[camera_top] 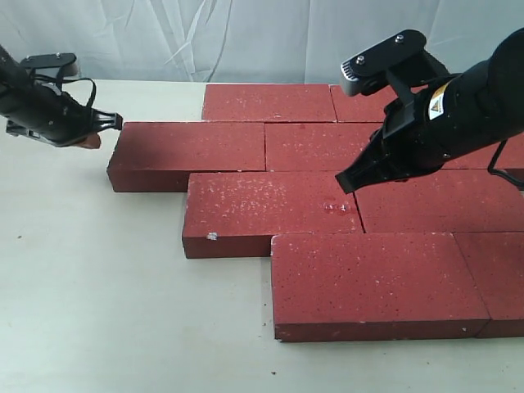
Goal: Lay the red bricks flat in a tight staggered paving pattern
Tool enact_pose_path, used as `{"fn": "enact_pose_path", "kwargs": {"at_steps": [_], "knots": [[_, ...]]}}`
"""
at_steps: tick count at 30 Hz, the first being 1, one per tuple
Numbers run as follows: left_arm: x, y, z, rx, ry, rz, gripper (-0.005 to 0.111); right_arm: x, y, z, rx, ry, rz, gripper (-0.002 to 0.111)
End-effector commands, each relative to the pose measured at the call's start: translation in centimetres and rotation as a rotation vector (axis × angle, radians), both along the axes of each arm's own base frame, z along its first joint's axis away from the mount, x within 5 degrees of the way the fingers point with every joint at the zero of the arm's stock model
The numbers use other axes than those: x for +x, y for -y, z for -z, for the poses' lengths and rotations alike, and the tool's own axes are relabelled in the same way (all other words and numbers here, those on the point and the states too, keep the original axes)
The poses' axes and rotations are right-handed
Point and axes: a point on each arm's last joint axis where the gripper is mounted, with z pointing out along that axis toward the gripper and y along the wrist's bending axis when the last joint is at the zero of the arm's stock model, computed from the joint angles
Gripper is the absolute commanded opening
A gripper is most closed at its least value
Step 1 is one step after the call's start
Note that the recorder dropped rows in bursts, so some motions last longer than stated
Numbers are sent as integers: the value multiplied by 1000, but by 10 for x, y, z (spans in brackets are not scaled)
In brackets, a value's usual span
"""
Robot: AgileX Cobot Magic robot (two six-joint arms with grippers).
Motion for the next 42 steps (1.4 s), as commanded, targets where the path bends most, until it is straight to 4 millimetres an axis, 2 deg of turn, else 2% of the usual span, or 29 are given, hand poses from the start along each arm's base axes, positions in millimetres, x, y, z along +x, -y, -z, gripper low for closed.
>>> {"fn": "enact_pose_path", "kwargs": {"at_steps": [1, 2, 5, 9, 12, 16, 19, 24, 27, 33, 42], "knots": [[-4, -6, -36, 20, 78, 11, 0, 0, 2, -2, 8, 16, 5, -1], [-9, -6, -52, 32, 96, 32, 0, 1, 2, -3, 11, 22, 5, -1], [-24, -5, -74, 10, 124, 11, 0, 1, 1, -1, 9, 14, 6, -1], [-64, 11, -99, -31, 71, 78, 0, 8, -2, 7, -60, -94, 5, -1], [-95, 20, -123, -64, 95, 107, 0, 17, 12, -1, -122, -190, 56, -1], [-130, 18, -144, -53, 107, 119, 0, 23, 59, -3, -157, -304, 214, -1], [-149, 8, -153, 44, 94, 93, 0, 20, 101, -12, -131, -334, 361, -1], [-164, -1, -175, 118, 184, 45, 0, 5, 136, -37, -26, -157, 546, -1], [-175, 0, -191, 98, 267, 31, 0, -11, 147, -53, 24, 8, 593, -1], [-213, -3, -206, 76, 454, -1, 0, -51, 146, -77, 87, 333, 574, -1], [-274, -5, -216, 47, 590, -15, 0, -103, 143, -93, 146, 555, 558, -1]]}}
